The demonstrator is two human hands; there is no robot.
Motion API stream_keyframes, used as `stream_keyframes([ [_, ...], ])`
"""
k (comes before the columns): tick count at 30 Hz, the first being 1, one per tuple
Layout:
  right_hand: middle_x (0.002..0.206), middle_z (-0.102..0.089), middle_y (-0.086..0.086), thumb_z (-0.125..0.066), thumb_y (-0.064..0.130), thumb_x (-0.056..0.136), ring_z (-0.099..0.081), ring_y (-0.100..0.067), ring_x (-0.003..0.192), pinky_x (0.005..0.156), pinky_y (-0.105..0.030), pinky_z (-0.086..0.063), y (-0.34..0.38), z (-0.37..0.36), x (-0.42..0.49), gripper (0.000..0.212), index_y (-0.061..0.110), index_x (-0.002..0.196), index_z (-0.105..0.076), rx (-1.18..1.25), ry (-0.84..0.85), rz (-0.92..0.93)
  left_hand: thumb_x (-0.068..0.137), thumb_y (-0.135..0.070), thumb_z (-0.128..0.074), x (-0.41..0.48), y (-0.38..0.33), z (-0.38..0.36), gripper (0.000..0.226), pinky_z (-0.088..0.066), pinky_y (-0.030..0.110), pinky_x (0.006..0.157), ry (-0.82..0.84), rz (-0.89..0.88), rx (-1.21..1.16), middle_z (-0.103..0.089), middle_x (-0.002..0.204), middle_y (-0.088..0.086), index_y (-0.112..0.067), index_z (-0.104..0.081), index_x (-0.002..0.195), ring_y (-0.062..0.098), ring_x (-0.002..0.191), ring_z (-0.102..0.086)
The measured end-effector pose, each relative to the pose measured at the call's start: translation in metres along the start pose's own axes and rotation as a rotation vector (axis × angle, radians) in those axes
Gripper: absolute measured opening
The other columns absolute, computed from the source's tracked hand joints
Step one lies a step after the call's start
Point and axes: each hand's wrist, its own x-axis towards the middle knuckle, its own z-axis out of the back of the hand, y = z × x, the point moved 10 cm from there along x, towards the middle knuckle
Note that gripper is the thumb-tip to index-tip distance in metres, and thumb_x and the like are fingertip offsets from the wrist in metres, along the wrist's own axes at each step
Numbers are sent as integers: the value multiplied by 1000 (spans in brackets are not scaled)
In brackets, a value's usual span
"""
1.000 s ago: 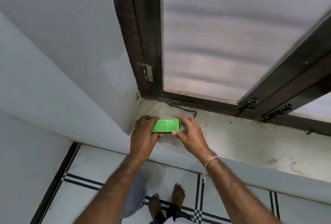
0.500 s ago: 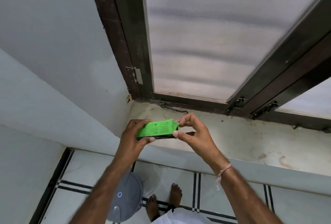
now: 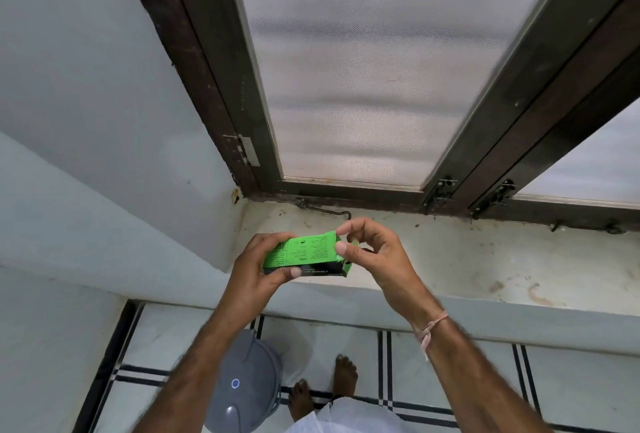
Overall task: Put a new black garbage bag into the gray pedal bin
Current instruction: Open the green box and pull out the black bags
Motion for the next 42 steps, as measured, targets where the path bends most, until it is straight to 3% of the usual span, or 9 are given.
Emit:
stream_keyframes([
  [5, 85, -64, -10, -75, 9, 93, -53, -4, 67, 59, -14, -43, 2, -1, -1, 6, 9, 98, -73, -38, 93, -43, 76, -24, -84, -4, 1, 0, 52, -44, 5, 83, 19, 16, -10, -62, 121, -1, -23, -69, 126, -2, 111, -57],
  [9, 83, -65, -10, -70, 17, 98, -52, -12, 66, 57, -22, -43, 1, 5, -2, 8, 10, 98, -75, -5, 94, -35, 75, -32, -79, -8, 2, 4, 49, -44, 5, 84, -8, 41, -24, -63, 120, -4, -32, -67, 123, -3, 110, -58],
  [13, 74, -66, 11, -83, 30, 87, -58, -8, 78, 76, -34, -47, 2, 20, 2, 5, 28, 88, -78, -347, -59, 42, 75, -32, -78, -6, 3, 8, 52, -42, 3, 84, -46, 58, -22, -62, 123, -4, -30, -67, 126, -6, 110, -56],
  [19, 111, -65, 40, -77, 57, 78, -45, 5, 118, 102, -51, -44, 16, 9, -5, 42, 49, 119, -69, -555, -64, 134, 75, -32, -80, -3, 5, 14, 53, -43, 4, 82, -76, 52, 0, -62, 121, -5, -28, -67, 126, -1, 111, -57],
  [22, 110, -67, 32, -80, 58, 77, -44, 2, 119, 103, -50, -38, 18, 6, -6, 45, 44, 119, -72, -625, -78, 151, 81, -20, -85, -4, 5, 16, 50, -43, 2, 81, -94, 51, 7, -61, 122, -7, -34, -65, 124, -6, 112, -56],
  [29, 105, -67, 28, -72, 60, 83, -50, -6, 118, 95, -37, -31, 38, 4, -20, 25, 37, 93, -73, -701, -246, 368, 84, -15, -83, -4, 5, 19, 49, -43, 1, 78, -139, 63, 27, -61, 124, -3, -29, -65, 128, 2, 116, -56],
  [33, 97, -74, 24, -69, 51, 91, -55, -6, 108, 87, -29, -42, 38, 1, -21, 27, 27, 87, -82, -472, -193, 354, 84, -15, -83, -6, 5, 21, 49, -43, 0, 77, -153, 73, 19, -61, 123, -1, -29, -64, 127, 2, 115, -56],
  [38, 83, -72, 11, -87, 28, 81, -62, -9, 75, 63, -24, -48, 26, -8, -14, 19, 21, 93, -74, -358, -139, 254, 76, -32, -81, -6, -4, 17, 49, -43, 1, 78, -128, 40, 5, -62, 119, -8, -38, -62, 120, -5, 110, -57],
  [42, 81, -70, 8, -88, 23, 81, -63, -6, 72, 65, -24, -54, 20, -12, -13, 31, 21, 108, -73, -329, -107, 206, 76, -33, -79, -9, -1, 15, 50, -44, 3, 80, -114, 38, -4, -62, 120, -8, -33, -65, 123, -5, 111, -57],
])
